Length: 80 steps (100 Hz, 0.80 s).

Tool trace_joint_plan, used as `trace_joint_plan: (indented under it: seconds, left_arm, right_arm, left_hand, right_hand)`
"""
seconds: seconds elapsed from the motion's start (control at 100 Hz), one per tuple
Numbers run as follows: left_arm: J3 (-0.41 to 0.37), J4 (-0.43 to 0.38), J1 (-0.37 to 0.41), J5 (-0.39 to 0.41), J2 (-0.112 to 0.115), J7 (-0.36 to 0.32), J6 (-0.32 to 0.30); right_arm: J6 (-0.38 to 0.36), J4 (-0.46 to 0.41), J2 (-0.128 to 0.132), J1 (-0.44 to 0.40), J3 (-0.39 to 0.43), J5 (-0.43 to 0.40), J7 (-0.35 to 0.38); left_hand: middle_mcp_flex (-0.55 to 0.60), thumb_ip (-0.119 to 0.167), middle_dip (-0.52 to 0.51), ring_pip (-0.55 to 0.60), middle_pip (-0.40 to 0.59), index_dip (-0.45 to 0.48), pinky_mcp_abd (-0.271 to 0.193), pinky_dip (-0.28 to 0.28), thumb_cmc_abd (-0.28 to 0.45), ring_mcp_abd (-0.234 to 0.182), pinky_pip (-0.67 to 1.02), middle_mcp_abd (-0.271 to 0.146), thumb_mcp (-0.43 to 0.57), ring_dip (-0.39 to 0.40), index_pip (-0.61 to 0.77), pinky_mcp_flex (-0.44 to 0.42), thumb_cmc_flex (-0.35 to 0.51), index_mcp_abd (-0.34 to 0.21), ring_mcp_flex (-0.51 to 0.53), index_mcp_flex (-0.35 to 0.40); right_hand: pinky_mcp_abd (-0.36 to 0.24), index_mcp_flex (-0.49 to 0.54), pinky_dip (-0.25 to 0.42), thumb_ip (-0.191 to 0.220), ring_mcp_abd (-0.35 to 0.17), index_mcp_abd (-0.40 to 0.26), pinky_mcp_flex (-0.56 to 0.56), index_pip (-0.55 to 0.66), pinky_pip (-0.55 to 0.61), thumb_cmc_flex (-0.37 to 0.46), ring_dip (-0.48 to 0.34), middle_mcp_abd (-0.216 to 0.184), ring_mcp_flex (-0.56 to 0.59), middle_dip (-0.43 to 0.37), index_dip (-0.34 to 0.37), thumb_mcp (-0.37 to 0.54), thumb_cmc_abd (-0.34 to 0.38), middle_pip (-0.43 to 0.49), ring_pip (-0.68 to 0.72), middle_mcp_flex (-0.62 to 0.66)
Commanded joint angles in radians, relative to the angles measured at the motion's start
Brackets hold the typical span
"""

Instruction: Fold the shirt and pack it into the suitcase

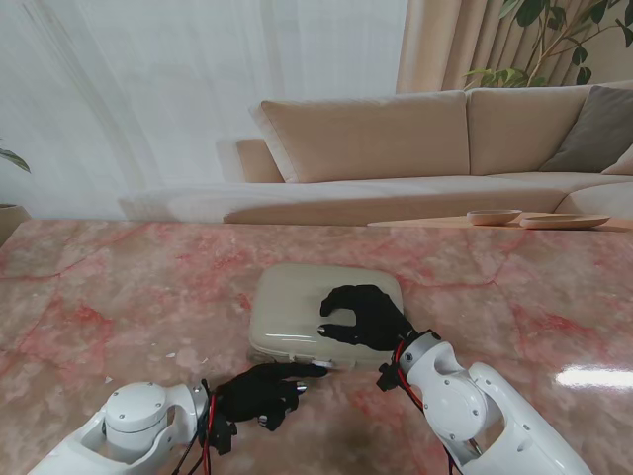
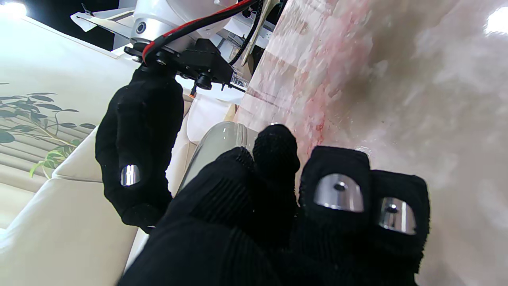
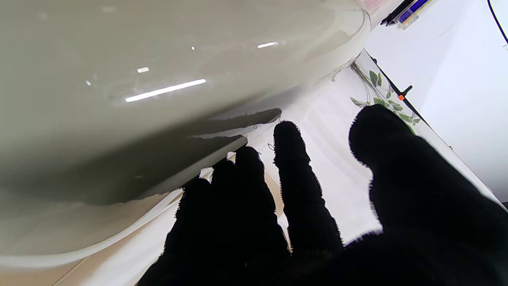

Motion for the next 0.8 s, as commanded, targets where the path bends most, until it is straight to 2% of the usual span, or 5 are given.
trace_joint_plan:
  seconds: [0.0,0.38,0.67,0.75,0.79]
  left_arm:
    - [-0.001,-0.003,-0.005,-0.002,-0.006,0.007,-0.008]
    - [0.002,-0.016,-0.005,0.014,-0.014,0.057,0.008]
    - [-0.001,-0.014,-0.008,0.016,-0.009,0.038,-0.005]
    - [-0.008,-0.022,-0.002,0.016,-0.006,0.031,-0.013]
    - [-0.012,-0.028,0.002,0.016,-0.005,0.028,-0.016]
  right_arm:
    - [0.032,0.091,0.007,-0.046,-0.024,0.001,0.055]
    - [0.033,0.094,0.007,-0.046,-0.023,0.002,0.055]
    - [0.029,0.098,0.006,-0.043,-0.024,0.001,0.049]
    - [0.029,0.098,0.005,-0.042,-0.023,0.001,0.045]
    - [0.029,0.095,0.004,-0.042,-0.022,0.000,0.042]
  left_hand:
    - [0.024,-0.002,0.007,0.078,0.003,-0.004,-0.031,0.015,-0.009,-0.015,0.166,0.001,0.019,0.001,-0.045,0.023,-0.003,-0.123,0.029,-0.031]
    - [0.024,-0.003,0.010,0.082,0.004,-0.007,-0.034,0.009,-0.008,-0.018,0.172,0.002,0.023,-0.001,-0.054,0.031,-0.005,-0.091,0.035,-0.043]
    - [0.023,-0.007,0.009,0.082,0.003,-0.004,-0.037,0.006,-0.009,-0.022,0.173,0.001,0.017,-0.002,-0.050,0.031,-0.010,-0.088,0.034,-0.036]
    - [0.023,-0.012,0.009,0.082,0.002,-0.003,-0.037,0.005,-0.013,-0.022,0.174,0.004,0.008,-0.003,-0.047,0.031,-0.015,-0.086,0.034,-0.034]
    - [0.023,-0.036,0.008,0.080,-0.001,0.000,-0.037,0.003,-0.009,-0.020,0.173,0.006,-0.023,-0.003,-0.044,0.029,0.004,-0.081,0.032,-0.032]
  right_hand:
    - [0.351,0.030,0.025,0.027,0.197,0.002,0.120,0.011,0.181,0.001,-0.003,0.096,0.081,-0.002,-0.001,0.010,0.010,0.021,0.121,0.017]
    - [0.351,0.030,0.025,0.026,0.197,0.004,0.119,0.011,0.180,0.000,-0.003,0.097,0.080,-0.002,-0.001,0.009,0.011,0.020,0.120,0.017]
    - [0.352,0.031,0.026,0.027,0.198,0.004,0.121,0.011,0.180,0.000,-0.004,0.097,0.080,-0.002,-0.001,0.008,0.011,0.020,0.119,0.018]
    - [0.351,0.029,0.026,0.027,0.199,0.003,0.120,0.010,0.180,0.001,-0.004,0.097,0.080,-0.002,-0.002,0.009,0.011,0.020,0.119,0.018]
    - [0.351,0.028,0.026,0.027,0.199,0.003,0.121,0.009,0.180,0.001,-0.004,0.096,0.080,-0.002,-0.002,0.009,0.012,0.019,0.119,0.017]
